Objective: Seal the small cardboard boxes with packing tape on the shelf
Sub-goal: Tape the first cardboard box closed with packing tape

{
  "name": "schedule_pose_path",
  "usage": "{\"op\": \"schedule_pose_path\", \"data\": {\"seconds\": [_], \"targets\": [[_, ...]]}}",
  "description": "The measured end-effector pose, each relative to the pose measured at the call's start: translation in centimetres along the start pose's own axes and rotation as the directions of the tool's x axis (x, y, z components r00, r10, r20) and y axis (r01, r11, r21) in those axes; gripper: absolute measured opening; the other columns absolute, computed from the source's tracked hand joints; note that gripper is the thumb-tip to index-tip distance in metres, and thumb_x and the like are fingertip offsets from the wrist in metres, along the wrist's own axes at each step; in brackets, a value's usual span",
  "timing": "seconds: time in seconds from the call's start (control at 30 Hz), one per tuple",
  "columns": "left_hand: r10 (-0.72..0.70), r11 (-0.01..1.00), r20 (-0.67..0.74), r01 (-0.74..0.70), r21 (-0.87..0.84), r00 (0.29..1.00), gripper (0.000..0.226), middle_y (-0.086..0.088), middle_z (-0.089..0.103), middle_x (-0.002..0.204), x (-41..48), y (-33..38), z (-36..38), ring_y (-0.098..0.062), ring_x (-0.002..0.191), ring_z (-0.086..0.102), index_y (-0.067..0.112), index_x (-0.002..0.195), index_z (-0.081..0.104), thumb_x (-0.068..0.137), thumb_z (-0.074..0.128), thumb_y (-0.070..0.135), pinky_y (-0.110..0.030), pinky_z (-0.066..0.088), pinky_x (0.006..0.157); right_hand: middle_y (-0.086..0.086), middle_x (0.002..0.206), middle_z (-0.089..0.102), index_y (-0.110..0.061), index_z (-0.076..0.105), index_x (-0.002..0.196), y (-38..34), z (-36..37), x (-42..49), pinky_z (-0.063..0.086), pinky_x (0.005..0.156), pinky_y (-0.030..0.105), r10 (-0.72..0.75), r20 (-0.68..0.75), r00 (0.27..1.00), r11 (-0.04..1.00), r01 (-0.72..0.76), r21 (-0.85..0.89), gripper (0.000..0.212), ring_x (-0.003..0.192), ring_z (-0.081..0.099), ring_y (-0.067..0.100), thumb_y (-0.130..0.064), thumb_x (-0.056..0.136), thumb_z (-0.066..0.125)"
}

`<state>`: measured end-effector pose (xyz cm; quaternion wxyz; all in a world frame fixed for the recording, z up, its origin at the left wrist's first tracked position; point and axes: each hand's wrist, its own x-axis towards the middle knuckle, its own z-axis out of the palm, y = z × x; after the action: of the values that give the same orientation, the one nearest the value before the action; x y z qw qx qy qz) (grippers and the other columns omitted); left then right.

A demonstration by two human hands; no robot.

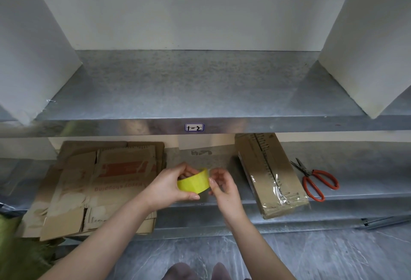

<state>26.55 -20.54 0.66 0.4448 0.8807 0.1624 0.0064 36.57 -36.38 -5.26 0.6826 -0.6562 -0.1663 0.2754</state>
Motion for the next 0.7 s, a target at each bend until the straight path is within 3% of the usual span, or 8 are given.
{"op": "schedule_pose_path", "data": {"seconds": [0.3,0.4,0.5,0.7], "targets": [[0.002,1.0,0.001,-0.002,0.008,1.0,0.055,0.022,0.064,0.102,0.08,0.06,0.13,0.009,0.099,0.057,0.042,0.105,0.055,0.061,0.089,0.04,-0.005,0.041,0.079,0.011,0.099,0.069,-0.009,0.066,0.1,-0.06,-0.45,-0.58,0.054,0.069,0.024,0.148,-0.05,0.988,0.988,-0.145,0.057,0.011,0.089,0.065,0.018,-0.013,0.09,0.068],[0.006,1.0,-0.006,-0.006,0.016,1.0,0.055,0.022,0.063,0.101,0.12,0.08,0.14,0.01,0.098,0.056,0.043,0.103,0.055,0.061,0.089,0.04,-0.004,0.04,0.078,0.007,0.09,0.069,-0.006,0.068,0.096,-0.14,-0.01,-0.81,0.054,0.067,0.023,0.211,-0.078,0.974,0.97,-0.199,0.139,0.009,0.078,0.065,0.011,-0.013,0.09,0.068],[0.012,1.0,0.001,-0.012,0.018,1.0,0.055,0.022,0.063,0.101,0.19,0.15,0.19,0.01,0.098,0.056,0.041,0.105,0.055,0.061,0.089,0.039,-0.004,0.04,0.078,0.007,0.091,0.067,-0.002,0.067,0.099,-0.25,0.05,-0.87,0.055,0.069,0.025,0.276,-0.076,0.958,0.939,-0.252,0.234,0.013,0.085,0.063,0.014,-0.012,0.093,0.064],[0.015,0.999,0.007,-0.016,0.038,1.0,0.055,0.023,0.062,0.102,0.1,0.32,0.02,0.011,0.099,0.055,0.042,0.106,0.055,0.062,0.089,0.041,-0.004,0.04,0.079,0.01,0.094,0.065,-0.002,0.066,0.1,-0.7,-0.33,-0.91,0.057,0.069,0.027,0.257,-0.049,0.965,0.944,-0.239,0.228,0.01,0.089,0.063,0.015,-0.009,0.093,0.063]]}}
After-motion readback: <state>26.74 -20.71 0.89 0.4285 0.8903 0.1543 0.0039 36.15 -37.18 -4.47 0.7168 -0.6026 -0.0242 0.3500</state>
